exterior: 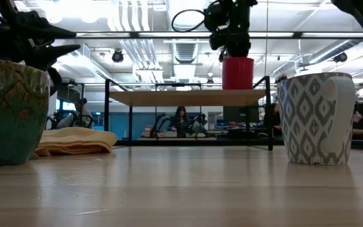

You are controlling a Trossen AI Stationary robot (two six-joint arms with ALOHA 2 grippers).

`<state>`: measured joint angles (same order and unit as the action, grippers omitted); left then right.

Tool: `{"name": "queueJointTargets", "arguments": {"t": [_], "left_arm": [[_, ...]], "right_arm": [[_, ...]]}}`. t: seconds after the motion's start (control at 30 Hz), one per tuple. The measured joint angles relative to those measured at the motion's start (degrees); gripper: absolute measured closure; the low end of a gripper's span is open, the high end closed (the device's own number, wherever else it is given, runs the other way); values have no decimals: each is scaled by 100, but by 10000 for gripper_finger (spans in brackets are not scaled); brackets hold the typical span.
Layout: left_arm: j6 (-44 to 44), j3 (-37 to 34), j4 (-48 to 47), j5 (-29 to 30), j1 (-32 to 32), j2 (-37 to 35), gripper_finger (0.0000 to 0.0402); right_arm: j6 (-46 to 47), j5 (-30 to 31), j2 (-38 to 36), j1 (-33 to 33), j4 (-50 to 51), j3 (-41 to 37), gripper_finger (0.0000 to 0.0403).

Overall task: Stack small to large cups/mugs on shelf
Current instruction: Put the red mug on the shelf

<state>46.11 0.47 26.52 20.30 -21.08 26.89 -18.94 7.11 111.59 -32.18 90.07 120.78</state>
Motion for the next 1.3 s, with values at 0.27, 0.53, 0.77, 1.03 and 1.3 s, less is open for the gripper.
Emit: {"name": "queueJointTargets", "arguments": {"t": [0.27,0.53,0.77,1.03,1.3], "left_arm": [[0,0,0,21,0,47,331],[4,0,1,75,0,46,331],[4,0,0,70,0,46,331],[4,-2,2,59,0,44,331],[4,-2,2,58,0,46,331]], "right_arm": [[52,-301,5,0,-13,476,394],[139,-303,26,2,-4,311,394],[250,-303,26,3,-31,178,378],[260,-277,26,4,-114,176,348],[241,-252,26,4,-403,176,335]]}}
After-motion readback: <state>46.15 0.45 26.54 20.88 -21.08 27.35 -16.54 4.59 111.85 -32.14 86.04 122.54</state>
